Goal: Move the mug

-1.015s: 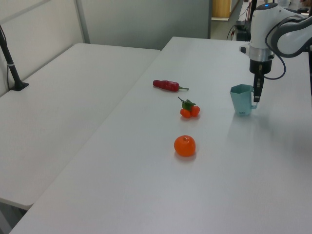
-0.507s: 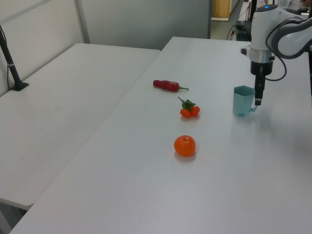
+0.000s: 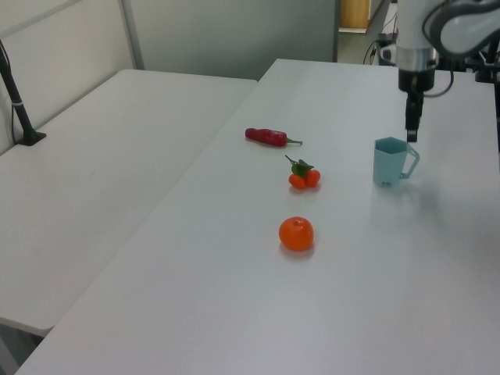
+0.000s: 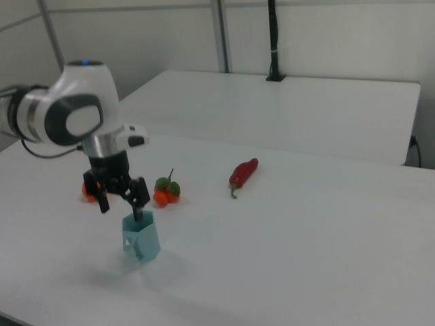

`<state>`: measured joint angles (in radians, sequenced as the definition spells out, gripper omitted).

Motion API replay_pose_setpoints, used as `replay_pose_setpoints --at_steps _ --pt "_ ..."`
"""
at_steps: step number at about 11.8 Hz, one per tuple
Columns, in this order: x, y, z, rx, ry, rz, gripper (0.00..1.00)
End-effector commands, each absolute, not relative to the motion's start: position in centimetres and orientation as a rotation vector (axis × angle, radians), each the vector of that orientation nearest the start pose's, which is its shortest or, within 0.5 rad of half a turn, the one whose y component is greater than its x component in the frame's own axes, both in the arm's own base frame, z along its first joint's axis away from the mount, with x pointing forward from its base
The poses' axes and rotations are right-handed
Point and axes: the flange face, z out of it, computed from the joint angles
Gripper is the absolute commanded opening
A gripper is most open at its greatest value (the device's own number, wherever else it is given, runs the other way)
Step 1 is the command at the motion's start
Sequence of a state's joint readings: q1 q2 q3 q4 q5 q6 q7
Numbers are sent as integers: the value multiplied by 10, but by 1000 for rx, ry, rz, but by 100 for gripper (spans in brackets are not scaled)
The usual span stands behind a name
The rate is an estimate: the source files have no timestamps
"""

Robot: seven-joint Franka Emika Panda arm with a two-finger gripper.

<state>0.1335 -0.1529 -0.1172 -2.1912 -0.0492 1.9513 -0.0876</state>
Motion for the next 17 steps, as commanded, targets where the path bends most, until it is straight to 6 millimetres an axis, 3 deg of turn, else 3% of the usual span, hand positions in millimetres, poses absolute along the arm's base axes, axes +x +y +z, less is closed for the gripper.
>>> replay_pose_setpoints --at_steps 1,3,5,8,10,12,17 --pt "507 21 548 -3135 -143 103 100" --pt "519 25 597 -3083 -60 38 100" --pt "524 29 619 -3061 177 22 100" --pt "532 17 622 -3068 176 -31 100" --pt "545 14 622 -3081 -18 -142 100" --pt "559 2 619 -3082 -104 -247 100" --pt "560 2 618 -3081 -111 -245 100"
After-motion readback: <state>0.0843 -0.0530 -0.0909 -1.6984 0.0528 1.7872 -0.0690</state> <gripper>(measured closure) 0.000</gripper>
